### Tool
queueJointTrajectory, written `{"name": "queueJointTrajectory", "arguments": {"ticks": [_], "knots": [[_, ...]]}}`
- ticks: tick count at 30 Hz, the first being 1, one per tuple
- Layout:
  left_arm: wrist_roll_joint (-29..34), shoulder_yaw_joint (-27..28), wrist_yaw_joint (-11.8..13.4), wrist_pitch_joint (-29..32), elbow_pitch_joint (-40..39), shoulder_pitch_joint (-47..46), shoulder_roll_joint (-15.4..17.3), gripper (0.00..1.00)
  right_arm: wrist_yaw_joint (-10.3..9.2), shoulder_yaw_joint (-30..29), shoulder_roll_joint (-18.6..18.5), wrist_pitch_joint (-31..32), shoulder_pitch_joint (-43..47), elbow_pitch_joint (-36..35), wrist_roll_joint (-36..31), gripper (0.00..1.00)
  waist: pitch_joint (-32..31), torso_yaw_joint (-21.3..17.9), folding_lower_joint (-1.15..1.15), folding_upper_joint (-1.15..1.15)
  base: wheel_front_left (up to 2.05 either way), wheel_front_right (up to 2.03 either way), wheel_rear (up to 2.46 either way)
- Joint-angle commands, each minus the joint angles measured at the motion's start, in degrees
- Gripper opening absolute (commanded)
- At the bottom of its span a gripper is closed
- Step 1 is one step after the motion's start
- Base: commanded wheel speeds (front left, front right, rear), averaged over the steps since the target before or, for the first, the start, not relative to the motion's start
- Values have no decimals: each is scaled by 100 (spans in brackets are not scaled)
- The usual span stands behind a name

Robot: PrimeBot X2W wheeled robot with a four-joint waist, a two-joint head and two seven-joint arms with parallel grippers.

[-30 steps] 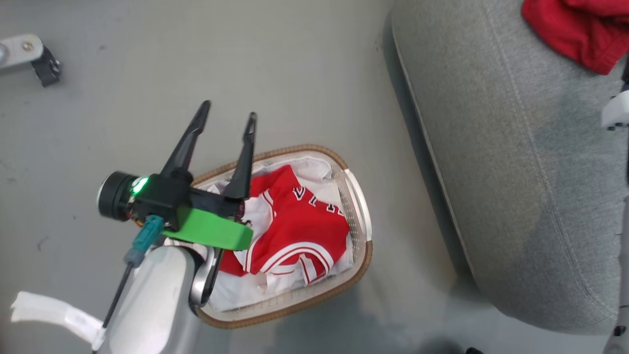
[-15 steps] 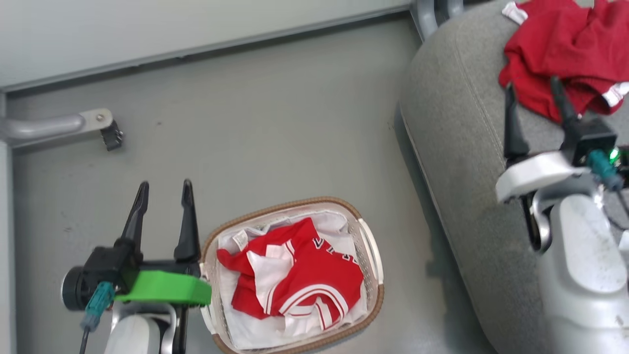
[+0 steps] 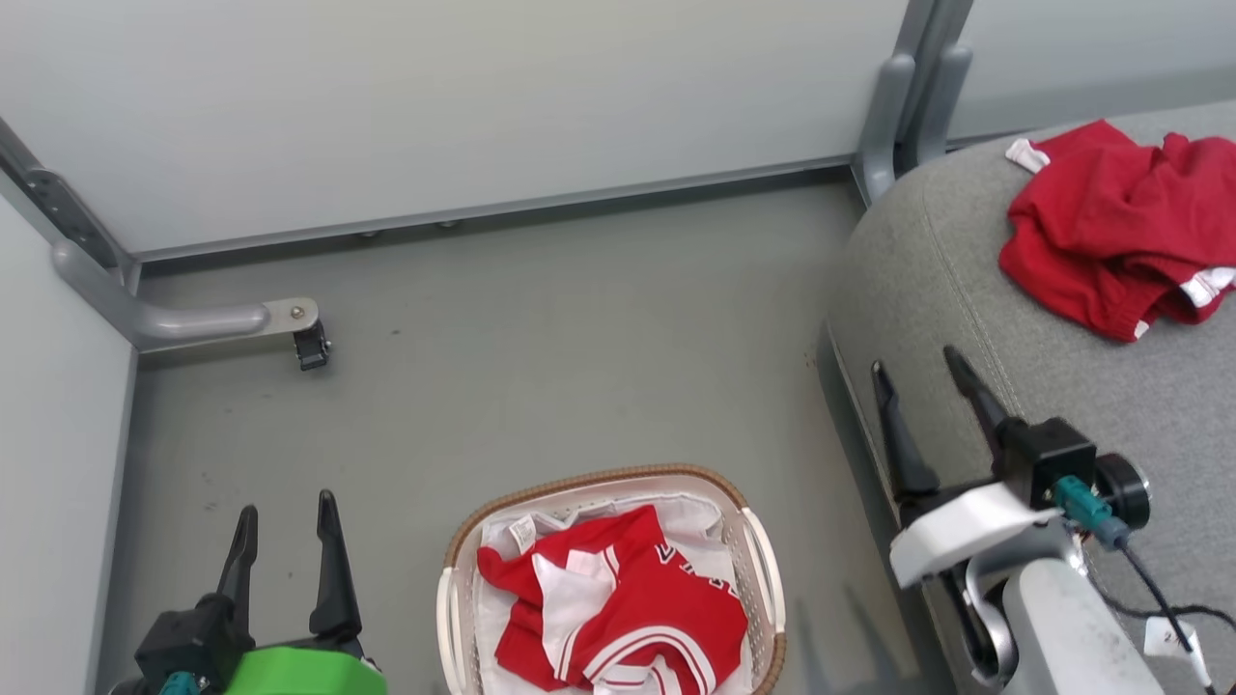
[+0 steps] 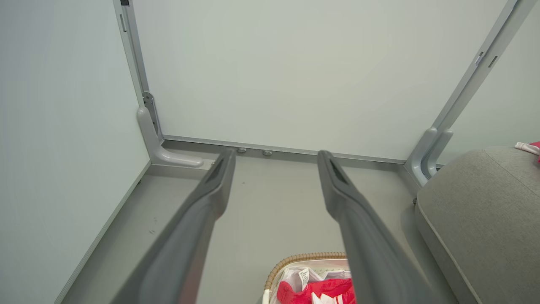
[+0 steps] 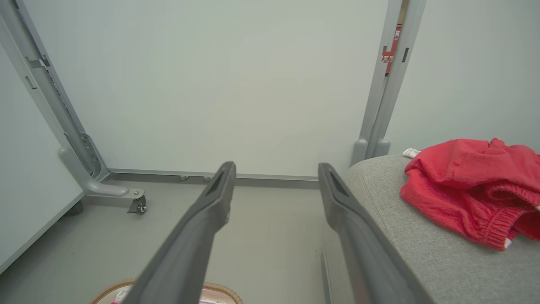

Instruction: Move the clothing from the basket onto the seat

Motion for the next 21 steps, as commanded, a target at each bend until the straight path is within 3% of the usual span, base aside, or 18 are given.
{"name": "queueJointTrajectory", "arguments": {"ticks": [1,10,21], "knots": [[25,29,30,-3,-15,135,-4,100,-8,72,-18,-2,179,-46,92,100,-223,145,1,0,0,0,0],[17,-21,-7,-3,48,370,-5,100,-8,145,-18,-2,747,-61,168,100,-391,92,1,0,0,0,0],[106,-146,31,-3,111,294,-4,100,-8,218,-18,-2,703,-62,154,100,-402,18,1,0,0,0,0]]}}
